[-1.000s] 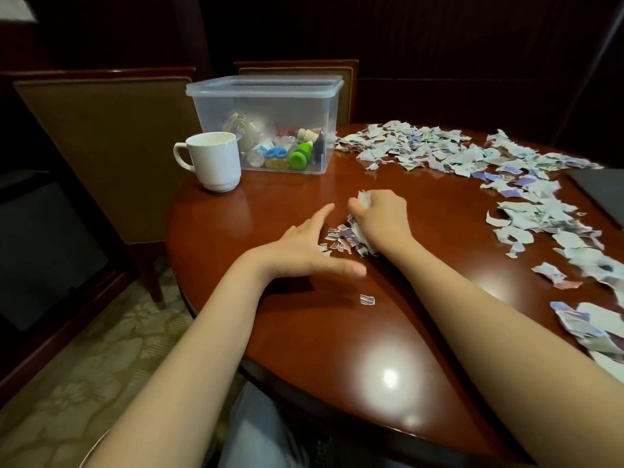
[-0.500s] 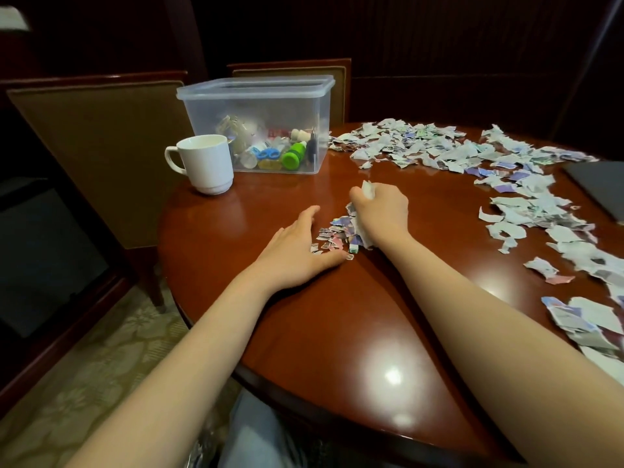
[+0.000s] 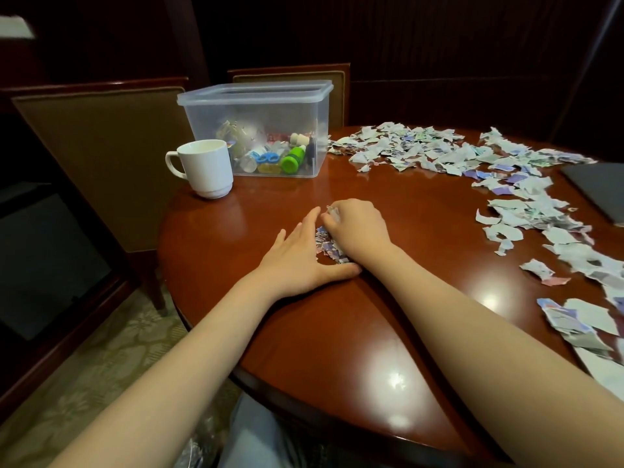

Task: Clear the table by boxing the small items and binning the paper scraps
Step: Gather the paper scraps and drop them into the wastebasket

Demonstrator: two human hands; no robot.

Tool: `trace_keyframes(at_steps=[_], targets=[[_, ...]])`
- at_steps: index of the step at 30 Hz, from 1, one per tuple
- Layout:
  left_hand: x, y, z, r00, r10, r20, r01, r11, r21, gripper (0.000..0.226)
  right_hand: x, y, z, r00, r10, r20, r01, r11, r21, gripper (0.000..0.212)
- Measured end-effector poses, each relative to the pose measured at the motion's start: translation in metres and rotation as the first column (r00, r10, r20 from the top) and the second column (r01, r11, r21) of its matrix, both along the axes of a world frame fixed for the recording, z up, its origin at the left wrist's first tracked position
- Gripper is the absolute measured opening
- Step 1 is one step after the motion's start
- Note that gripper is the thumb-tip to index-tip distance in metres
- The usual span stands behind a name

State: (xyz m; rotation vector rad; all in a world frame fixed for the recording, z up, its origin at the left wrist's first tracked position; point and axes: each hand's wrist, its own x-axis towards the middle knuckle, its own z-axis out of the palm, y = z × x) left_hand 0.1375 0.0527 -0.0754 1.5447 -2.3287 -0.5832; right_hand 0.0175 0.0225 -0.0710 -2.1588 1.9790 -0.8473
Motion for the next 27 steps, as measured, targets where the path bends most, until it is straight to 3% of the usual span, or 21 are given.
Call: trace_keyframes(at_steps=[3,7,11,18,22,27], targets=[[-0.004,-0.003,0.001,0.997,0.048,0.064,-0.051,0.998,0.040,0.118,0.003,0.003,0.004,0.996,0.051,-0.072,-0.049,0.998,0.031,0.029],[-0.005,-0.008,0.002,0.996,0.087,0.027,-0.089,0.992,0.084,0.128,0.007,0.011,0.009,0.986,0.143,-0.090,-0.137,0.988,0.070,0.031],[-0.003,-0.019,0.000,0.997,0.077,-0.012,-0.075,0.990,0.119,0.131,0.014,0.015,0.016,0.988,0.092,-0.125,-0.073,0.987,0.145,0.039],[0.000,-0.018,-0.003,0.990,0.072,-0.122,-0.062,0.994,0.085,0.131,0.017,0.017,0.024,0.999,0.038,0.017,-0.041,0.961,0.274,0.039],[0.002,-0.015,-0.002,0.979,0.015,-0.203,-0.005,0.999,0.050,0.137,0.016,0.019,0.027,0.989,0.089,0.119,-0.129,0.914,0.385,0.039],[0.005,-0.012,-0.001,0.959,-0.060,-0.277,0.083,0.994,0.072,0.136,0.021,0.026,0.032,0.980,0.103,0.173,-0.172,0.875,0.452,0.023]])
